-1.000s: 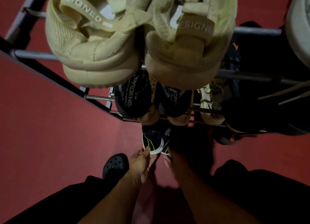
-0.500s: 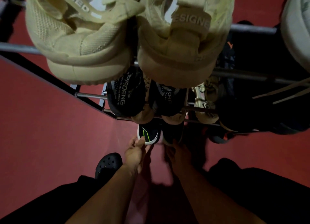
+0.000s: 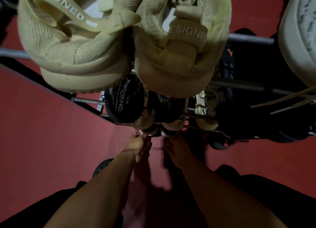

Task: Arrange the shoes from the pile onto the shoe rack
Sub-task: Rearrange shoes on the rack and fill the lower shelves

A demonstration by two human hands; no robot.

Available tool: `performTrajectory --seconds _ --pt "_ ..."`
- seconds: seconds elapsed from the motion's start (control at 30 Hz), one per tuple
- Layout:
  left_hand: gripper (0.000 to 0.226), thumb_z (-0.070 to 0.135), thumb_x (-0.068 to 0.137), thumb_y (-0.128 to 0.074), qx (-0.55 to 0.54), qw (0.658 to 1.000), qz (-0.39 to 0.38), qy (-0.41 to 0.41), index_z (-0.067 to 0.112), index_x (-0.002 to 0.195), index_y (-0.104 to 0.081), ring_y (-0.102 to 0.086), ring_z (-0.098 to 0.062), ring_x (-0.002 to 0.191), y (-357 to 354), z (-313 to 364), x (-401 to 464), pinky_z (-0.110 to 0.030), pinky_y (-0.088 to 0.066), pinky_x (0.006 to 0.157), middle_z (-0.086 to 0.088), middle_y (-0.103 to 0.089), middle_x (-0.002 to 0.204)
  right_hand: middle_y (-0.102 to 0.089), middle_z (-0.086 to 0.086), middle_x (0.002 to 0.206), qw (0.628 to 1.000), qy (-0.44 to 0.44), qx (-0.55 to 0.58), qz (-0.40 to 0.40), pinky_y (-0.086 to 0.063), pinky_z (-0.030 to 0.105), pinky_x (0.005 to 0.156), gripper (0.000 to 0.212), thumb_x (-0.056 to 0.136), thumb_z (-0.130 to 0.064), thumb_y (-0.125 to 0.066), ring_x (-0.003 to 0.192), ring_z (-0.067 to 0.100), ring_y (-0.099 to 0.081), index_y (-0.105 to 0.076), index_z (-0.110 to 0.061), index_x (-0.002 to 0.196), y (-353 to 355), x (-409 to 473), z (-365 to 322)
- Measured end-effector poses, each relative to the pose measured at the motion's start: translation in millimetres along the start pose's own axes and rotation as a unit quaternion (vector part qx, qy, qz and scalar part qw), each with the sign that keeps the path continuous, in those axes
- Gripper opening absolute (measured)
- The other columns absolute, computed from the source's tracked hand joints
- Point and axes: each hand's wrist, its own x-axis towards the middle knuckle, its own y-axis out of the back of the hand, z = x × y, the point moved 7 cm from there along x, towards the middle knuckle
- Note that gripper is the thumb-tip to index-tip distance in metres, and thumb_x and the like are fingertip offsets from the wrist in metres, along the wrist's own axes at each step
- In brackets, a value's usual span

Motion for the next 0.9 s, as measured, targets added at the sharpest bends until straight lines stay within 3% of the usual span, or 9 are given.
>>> performTrajectory --seconds 0.1,0.17,0.27,0.37,0.43,0.5,0.57,0.73,0.9 --pt "0.04 -0.009 0.101 -0.04 0.028 0.999 0.007 -0.032 0.02 0.126 -0.05 -0.06 -0.02 0.085 5 -1 -8 -0.029 -0.048 0.063 0.002 -0.059 0.1 -0.064 0.001 0.094 1.0 -0.011 0.003 -0.011 -0.053 0.04 0.088 0.02 0.092 -0.007 -0.055 0.083 0.015 -0.062 -0.061 -0.024 0.101 0 -4 8" --pt "0.051 -0.01 0.102 -0.038 0.038 0.999 0.007 -0.034 0.016 0.146 -0.038 -0.057 -0.022 0.095 3 -3 -15 -0.024 -0.052 0.069 -0.002 -0.05 0.124 -0.065 0.0 0.095 0.999 0.017 -0.047 -0.006 -0.053 0.034 0.08 0.02 0.093 -0.009 -0.056 0.084 0.014 -0.06 -0.061 -0.025 0.105 3 -9 7" --pt "0.039 -0.008 0.101 -0.042 0.195 0.977 -0.019 -0.081 0.01 0.136 -0.046 -0.052 -0.008 0.082 -1 2 -27 -0.006 -0.049 0.058 -0.008 -0.05 0.131 -0.064 0.004 0.107 0.987 0.07 -0.142 0.007 -0.041 0.027 0.081 0.022 0.096 -0.01 -0.054 0.097 0.017 -0.057 -0.063 -0.016 0.116 4 -22 -1" --pt "0.034 0.014 0.102 -0.052 0.379 0.917 -0.031 -0.121 0.009 0.136 -0.049 -0.059 -0.02 0.113 -1 1 -38 -0.018 -0.051 0.09 -0.003 -0.049 0.137 -0.058 0.009 0.131 0.95 0.095 -0.296 0.01 -0.04 0.03 0.097 0.038 0.099 -0.023 -0.05 0.121 0.026 -0.054 -0.052 -0.012 0.136 4 -42 -14" --pt "0.049 0.04 0.1 -0.049 0.528 0.832 -0.049 -0.164 0.009 0.139 -0.05 -0.052 -0.028 0.129 -5 5 -47 -0.037 -0.043 0.109 -0.008 -0.05 0.144 -0.054 0.009 0.138 0.913 0.116 -0.391 0.017 -0.039 0.034 0.105 0.044 0.099 -0.033 -0.047 0.128 0.027 -0.05 -0.048 -0.015 0.139 6 -56 -22" --pt "0.053 0.049 0.1 -0.039 0.646 0.733 -0.061 -0.205 0.015 0.138 -0.052 -0.05 -0.03 0.129 -15 12 -64 -0.041 -0.039 0.112 -0.009 -0.052 0.143 -0.05 0.009 0.141 0.878 0.13 -0.46 0.018 -0.039 0.037 0.108 0.049 0.098 -0.043 -0.042 0.13 0.027 -0.048 -0.045 -0.017 0.141 9 -71 -33" --pt "0.054 0.051 0.1 -0.035 0.699 0.678 -0.067 -0.218 0.017 0.14 -0.05 -0.046 -0.03 0.132 -24 20 -86 -0.041 -0.035 0.113 -0.008 -0.049 0.146 -0.048 0.007 0.144 0.853 0.156 -0.499 0.012 -0.039 0.039 0.109 0.053 0.096 -0.045 -0.039 0.131 0.027 -0.047 -0.045 -0.018 0.141 11 -89 -46" --pt "0.057 0.046 0.098 -0.042 0.711 0.646 -0.066 -0.269 0.022 0.149 -0.041 -0.042 -0.032 0.137 -33 49 -145 -0.039 -0.034 0.114 -0.008 -0.042 0.153 -0.034 0.003 0.156 0.826 0.209 -0.523 0.021 -0.031 0.04 0.115 0.058 0.099 -0.046 -0.04 0.142 0.024 -0.035 -0.036 -0.018 0.149 22 -154 -88" --pt "0.053 0.055 0.097 -0.04 0.707 0.626 -0.053 -0.324 0.025 0.138 -0.052 -0.051 -0.029 0.129 -33 90 -221 -0.042 -0.045 0.104 -0.004 -0.053 0.14 -0.035 0.0 0.155 0.806 0.25 -0.535 0.041 -0.035 0.04 0.112 0.058 0.099 -0.051 -0.037 0.14 0.023 -0.037 -0.036 -0.021 0.148 27 -227 -125"
